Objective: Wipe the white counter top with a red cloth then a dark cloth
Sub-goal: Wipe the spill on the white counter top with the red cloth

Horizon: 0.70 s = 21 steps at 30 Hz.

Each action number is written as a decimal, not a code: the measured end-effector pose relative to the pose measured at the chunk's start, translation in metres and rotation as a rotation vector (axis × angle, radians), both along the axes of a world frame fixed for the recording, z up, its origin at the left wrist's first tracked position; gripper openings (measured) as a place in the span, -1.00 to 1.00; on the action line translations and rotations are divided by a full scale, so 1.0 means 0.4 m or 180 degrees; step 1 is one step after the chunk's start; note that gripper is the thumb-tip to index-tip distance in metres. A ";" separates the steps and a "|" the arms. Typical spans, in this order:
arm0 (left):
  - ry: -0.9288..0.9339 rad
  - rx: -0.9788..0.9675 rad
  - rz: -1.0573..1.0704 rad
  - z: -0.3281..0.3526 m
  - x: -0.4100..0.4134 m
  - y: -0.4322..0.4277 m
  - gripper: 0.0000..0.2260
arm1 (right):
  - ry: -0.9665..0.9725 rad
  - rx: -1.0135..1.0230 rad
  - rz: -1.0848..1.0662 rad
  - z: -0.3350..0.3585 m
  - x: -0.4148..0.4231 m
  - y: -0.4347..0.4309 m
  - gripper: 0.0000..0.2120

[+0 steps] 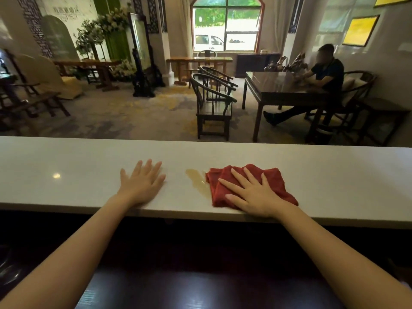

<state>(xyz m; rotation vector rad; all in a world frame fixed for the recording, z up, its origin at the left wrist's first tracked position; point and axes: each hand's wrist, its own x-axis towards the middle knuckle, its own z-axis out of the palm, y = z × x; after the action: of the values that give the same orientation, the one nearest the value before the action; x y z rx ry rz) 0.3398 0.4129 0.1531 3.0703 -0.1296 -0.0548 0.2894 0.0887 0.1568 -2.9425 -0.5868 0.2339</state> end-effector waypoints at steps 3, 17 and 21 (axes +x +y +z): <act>-0.0039 -0.0134 -0.0037 -0.029 0.003 0.006 -0.47 | -0.0141 0.0110 0.0036 -0.005 -0.008 0.042 -0.53; -0.0172 -0.0207 -0.0024 -0.051 0.019 0.014 -0.51 | -0.0115 0.0169 -0.0349 -0.002 0.067 0.212 -0.28; -0.0139 -0.0175 0.0014 -0.050 0.020 0.008 -0.52 | -0.0059 0.0101 -0.0430 0.000 0.084 0.236 -0.26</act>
<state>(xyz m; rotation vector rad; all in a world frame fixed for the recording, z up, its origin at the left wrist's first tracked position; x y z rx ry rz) 0.3478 0.4161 0.1330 3.0178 -0.1243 0.0158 0.3229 0.1831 0.1569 -2.9409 -0.3878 0.1811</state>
